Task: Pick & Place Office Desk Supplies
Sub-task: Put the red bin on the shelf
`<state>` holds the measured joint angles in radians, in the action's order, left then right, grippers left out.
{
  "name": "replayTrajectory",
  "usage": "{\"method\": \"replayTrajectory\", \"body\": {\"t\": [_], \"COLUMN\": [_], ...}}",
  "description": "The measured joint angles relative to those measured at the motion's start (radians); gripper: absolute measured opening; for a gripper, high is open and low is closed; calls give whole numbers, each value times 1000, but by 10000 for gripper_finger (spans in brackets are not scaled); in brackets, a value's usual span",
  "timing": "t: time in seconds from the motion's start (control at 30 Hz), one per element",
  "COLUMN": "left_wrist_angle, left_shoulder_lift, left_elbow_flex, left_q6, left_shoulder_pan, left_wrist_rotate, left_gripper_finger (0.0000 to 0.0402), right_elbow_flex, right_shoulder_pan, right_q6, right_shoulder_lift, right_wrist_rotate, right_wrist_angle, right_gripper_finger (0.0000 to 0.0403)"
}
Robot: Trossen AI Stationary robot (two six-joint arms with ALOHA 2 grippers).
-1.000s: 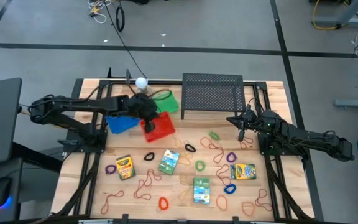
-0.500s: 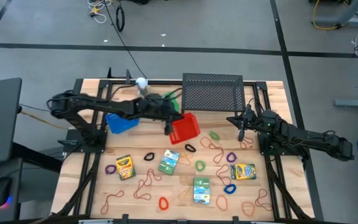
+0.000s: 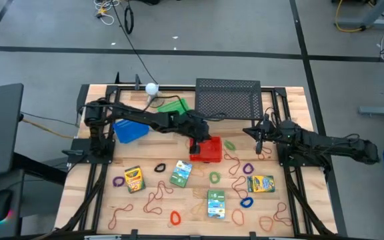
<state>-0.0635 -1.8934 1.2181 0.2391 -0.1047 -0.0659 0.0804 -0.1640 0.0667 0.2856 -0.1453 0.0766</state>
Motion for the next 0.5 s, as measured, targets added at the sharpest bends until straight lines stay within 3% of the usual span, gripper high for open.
{"method": "replayTrajectory", "body": {"t": [0.23, 0.5], "left_wrist_angle": [3, 6], "left_shoulder_lift": [-46, -35], "left_elbow_flex": [29, 28], "left_q6": [-14, -39], "left_shoulder_pan": [0, 1], "left_wrist_rotate": [67, 119], "left_gripper_finger": [31, 94], "right_elbow_flex": [61, 109], "right_shoulder_pan": [161, 259], "right_q6": [31, 93], "right_shoulder_lift": [127, 260], "right_wrist_rotate": [-188, -305], "right_wrist_angle": [48, 48], "right_gripper_finger": [5, 6]}}
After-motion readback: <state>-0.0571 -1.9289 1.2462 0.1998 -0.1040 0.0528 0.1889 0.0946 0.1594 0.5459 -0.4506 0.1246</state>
